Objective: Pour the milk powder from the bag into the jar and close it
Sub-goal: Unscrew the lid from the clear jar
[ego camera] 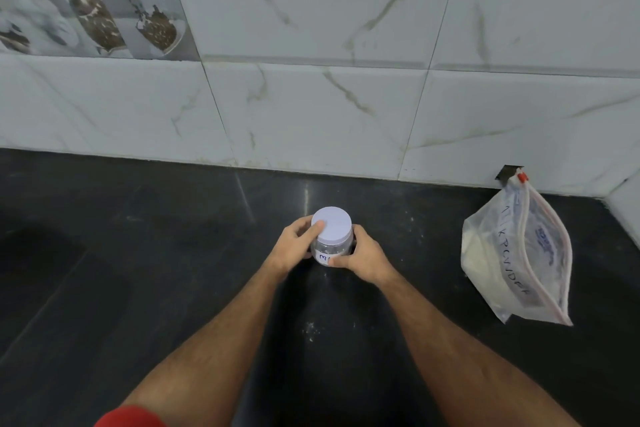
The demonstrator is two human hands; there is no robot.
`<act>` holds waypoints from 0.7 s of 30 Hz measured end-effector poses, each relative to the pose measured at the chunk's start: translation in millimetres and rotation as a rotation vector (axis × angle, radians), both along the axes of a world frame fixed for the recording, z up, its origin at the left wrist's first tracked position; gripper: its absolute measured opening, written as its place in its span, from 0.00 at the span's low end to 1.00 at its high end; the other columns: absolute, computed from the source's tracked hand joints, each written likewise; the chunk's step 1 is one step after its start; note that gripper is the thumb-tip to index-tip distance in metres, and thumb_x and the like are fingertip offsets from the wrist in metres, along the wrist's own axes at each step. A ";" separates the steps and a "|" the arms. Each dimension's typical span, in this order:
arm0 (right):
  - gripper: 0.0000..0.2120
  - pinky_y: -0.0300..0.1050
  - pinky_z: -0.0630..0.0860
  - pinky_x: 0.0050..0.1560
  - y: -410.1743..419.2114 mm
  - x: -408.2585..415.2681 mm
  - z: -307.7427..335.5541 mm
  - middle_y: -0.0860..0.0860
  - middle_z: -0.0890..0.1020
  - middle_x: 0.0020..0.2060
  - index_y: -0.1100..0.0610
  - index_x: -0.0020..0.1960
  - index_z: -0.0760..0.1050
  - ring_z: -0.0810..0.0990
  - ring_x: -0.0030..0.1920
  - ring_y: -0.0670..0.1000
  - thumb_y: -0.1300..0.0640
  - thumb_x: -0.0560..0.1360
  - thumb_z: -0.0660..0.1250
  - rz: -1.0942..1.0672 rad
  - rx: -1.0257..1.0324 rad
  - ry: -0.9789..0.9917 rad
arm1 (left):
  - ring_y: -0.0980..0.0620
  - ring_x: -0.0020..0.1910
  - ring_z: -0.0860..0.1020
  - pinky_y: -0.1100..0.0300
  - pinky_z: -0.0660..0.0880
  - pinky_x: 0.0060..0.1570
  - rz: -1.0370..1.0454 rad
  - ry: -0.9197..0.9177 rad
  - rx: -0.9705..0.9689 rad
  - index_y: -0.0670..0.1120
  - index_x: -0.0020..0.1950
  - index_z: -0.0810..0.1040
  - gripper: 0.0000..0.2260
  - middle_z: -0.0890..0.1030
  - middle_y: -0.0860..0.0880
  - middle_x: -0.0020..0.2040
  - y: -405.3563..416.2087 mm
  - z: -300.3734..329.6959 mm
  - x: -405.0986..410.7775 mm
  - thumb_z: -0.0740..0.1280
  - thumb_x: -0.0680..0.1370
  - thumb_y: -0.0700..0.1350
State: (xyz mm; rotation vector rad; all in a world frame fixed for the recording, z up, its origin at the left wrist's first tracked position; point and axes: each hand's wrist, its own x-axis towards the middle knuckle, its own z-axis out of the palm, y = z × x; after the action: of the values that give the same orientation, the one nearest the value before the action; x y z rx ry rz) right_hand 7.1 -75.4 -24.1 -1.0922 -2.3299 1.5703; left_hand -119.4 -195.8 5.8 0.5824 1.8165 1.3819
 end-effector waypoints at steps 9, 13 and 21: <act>0.39 0.46 0.81 0.58 -2.1 17.3 33.3 0.45 0.79 0.58 0.49 0.68 0.65 0.80 0.58 0.47 0.52 0.63 0.82 0.065 -0.036 0.193 | 0.48 0.52 0.84 0.46 0.83 0.48 -0.107 -0.050 -0.027 0.53 0.61 0.80 0.26 0.86 0.48 0.53 4.7 34.0 1.0 0.51 0.80 0.66; 0.36 0.45 0.82 0.54 -10.8 31.9 50.7 0.46 0.82 0.54 0.48 0.65 0.70 0.82 0.56 0.48 0.51 0.62 0.83 0.067 0.001 0.240 | 0.48 0.48 0.86 0.49 0.83 0.46 -0.210 0.029 -0.073 0.51 0.57 0.82 0.31 0.87 0.47 0.49 11.9 49.6 12.1 0.47 0.79 0.68; 0.24 0.47 0.82 0.55 -22.1 73.9 74.2 0.53 0.81 0.56 0.48 0.60 0.72 0.80 0.58 0.53 0.55 0.69 0.78 0.001 -0.270 0.316 | 0.52 0.59 0.80 0.52 0.75 0.65 -0.289 0.183 0.115 0.55 0.61 0.77 0.24 0.82 0.50 0.60 23.3 84.7 26.1 0.62 0.73 0.68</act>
State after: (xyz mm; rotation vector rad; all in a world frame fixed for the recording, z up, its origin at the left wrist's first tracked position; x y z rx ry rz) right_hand 80.9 -97.5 50.1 -0.8128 -1.9570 1.9389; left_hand -93.3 -172.5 90.5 1.0186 1.7181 1.2734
